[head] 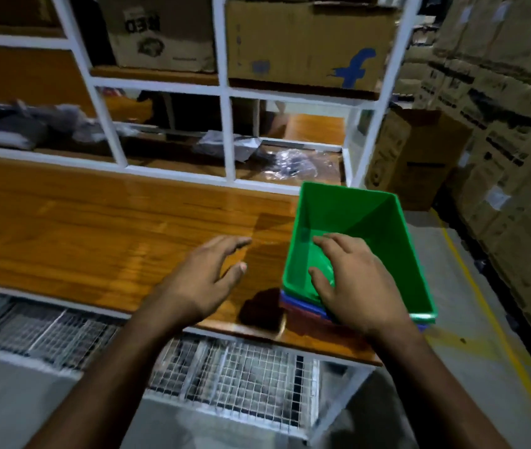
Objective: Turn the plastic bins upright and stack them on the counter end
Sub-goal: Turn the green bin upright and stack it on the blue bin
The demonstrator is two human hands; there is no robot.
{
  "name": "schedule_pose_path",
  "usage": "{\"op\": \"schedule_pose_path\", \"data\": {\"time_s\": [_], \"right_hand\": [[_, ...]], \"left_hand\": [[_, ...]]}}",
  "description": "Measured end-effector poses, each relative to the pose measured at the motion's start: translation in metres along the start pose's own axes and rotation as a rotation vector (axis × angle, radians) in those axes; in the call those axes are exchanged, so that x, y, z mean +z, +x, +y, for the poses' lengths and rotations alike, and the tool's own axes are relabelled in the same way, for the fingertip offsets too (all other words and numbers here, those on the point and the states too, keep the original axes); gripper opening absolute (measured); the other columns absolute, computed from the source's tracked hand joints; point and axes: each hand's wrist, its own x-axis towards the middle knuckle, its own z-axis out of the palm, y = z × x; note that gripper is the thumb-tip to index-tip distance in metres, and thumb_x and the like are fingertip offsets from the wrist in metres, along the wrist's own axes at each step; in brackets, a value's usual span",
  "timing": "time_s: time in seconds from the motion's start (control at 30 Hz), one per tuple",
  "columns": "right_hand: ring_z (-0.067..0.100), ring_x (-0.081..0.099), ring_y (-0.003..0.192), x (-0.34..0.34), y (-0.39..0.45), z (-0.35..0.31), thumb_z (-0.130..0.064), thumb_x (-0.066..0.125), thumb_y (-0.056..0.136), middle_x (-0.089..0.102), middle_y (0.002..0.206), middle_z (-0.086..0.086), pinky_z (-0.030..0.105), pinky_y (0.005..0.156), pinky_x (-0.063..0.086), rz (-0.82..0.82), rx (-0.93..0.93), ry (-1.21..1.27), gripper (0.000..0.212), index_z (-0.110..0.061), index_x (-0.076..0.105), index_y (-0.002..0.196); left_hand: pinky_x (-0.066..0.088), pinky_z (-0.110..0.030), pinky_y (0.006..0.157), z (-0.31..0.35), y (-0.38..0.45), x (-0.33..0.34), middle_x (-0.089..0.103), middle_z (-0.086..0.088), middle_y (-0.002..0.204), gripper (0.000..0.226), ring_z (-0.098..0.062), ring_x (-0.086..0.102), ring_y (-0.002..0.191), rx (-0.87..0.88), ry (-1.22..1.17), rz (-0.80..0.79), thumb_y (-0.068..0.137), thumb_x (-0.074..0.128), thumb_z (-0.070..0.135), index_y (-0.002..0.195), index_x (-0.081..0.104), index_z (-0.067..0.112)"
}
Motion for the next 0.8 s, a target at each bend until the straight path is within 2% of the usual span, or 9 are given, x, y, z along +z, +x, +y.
{"op": "schedule_pose_path", "data": {"time_s": [0.07, 0.17, 0.3, 0.43, 0.5, 0.6, 0.8], "right_hand": [[0.023, 0.045, 0.129, 0.016, 0.014, -0.035, -0.046, 0.05, 0.09, 0.053, 0.14, 0.001, 0.04, 0.105, 0.043, -0.031, -0.06, 0.006, 0.055, -0.022, 0.049, 0.139], [0.023, 0.042, 0.131, 0.041, 0.039, -0.092, -0.048, 0.047, 0.092, 0.051, 0.142, 0.002, 0.041, 0.106, 0.041, -0.057, -0.119, 0.014, 0.055, -0.022, 0.047, 0.14], [0.022, 0.038, 0.134, 0.089, 0.077, -0.184, -0.05, 0.042, 0.095, 0.047, 0.146, 0.003, 0.041, 0.105, 0.04, -0.104, -0.181, 0.024, 0.058, -0.021, 0.042, 0.145], [0.022, 0.037, 0.137, 0.138, 0.109, -0.283, -0.051, 0.038, 0.098, 0.046, 0.148, 0.002, 0.042, 0.107, 0.039, -0.141, -0.191, 0.073, 0.056, -0.022, 0.041, 0.146], [0.021, 0.037, 0.137, 0.156, 0.123, -0.33, -0.05, 0.037, 0.099, 0.046, 0.149, 0.002, 0.041, 0.107, 0.038, -0.154, -0.209, 0.095, 0.055, -0.022, 0.041, 0.146], [0.02, 0.037, 0.137, 0.179, 0.148, -0.4, -0.051, 0.036, 0.099, 0.046, 0.149, 0.001, 0.041, 0.106, 0.039, -0.169, -0.26, 0.102, 0.055, -0.022, 0.039, 0.147], [0.018, 0.036, 0.138, 0.217, 0.209, -0.523, -0.052, 0.035, 0.099, 0.043, 0.15, 0.001, 0.042, 0.11, 0.038, -0.161, -0.378, 0.122, 0.057, -0.023, 0.036, 0.148]], "left_hand": [[0.039, -0.025, 0.097, -0.026, -0.018, -0.017, 0.055, 0.003, 0.137, 0.05, -0.012, 0.05, 0.125, -0.054, 0.032, 0.086, 0.092, 0.048, 0.039, 0.14, 0.05, 0.024], [0.034, -0.024, 0.095, -0.079, -0.042, -0.044, 0.051, 0.001, 0.142, 0.046, -0.015, 0.046, 0.129, -0.131, 0.085, 0.145, 0.098, 0.052, 0.032, 0.143, 0.046, 0.024], [0.04, -0.037, 0.103, -0.176, -0.073, -0.095, 0.045, -0.001, 0.147, 0.052, -0.021, 0.042, 0.133, -0.24, 0.145, 0.147, 0.097, 0.052, 0.031, 0.147, 0.04, 0.021], [0.045, -0.046, 0.101, -0.262, -0.108, -0.15, 0.045, -0.003, 0.147, 0.053, -0.023, 0.044, 0.13, -0.342, 0.189, 0.19, 0.097, 0.051, 0.033, 0.147, 0.038, 0.022], [0.043, -0.049, 0.103, -0.296, -0.123, -0.177, 0.043, -0.002, 0.148, 0.054, -0.022, 0.041, 0.132, -0.37, 0.212, 0.206, 0.097, 0.05, 0.036, 0.148, 0.036, 0.024], [0.035, -0.048, 0.109, -0.346, -0.14, -0.223, 0.042, -0.001, 0.15, 0.054, -0.021, 0.037, 0.136, -0.409, 0.278, 0.225, 0.098, 0.048, 0.038, 0.149, 0.034, 0.023], [0.029, -0.044, 0.109, -0.435, -0.165, -0.305, 0.043, -0.005, 0.15, 0.055, -0.025, 0.036, 0.138, -0.495, 0.409, 0.263, 0.099, 0.046, 0.038, 0.149, 0.034, 0.019]]}}
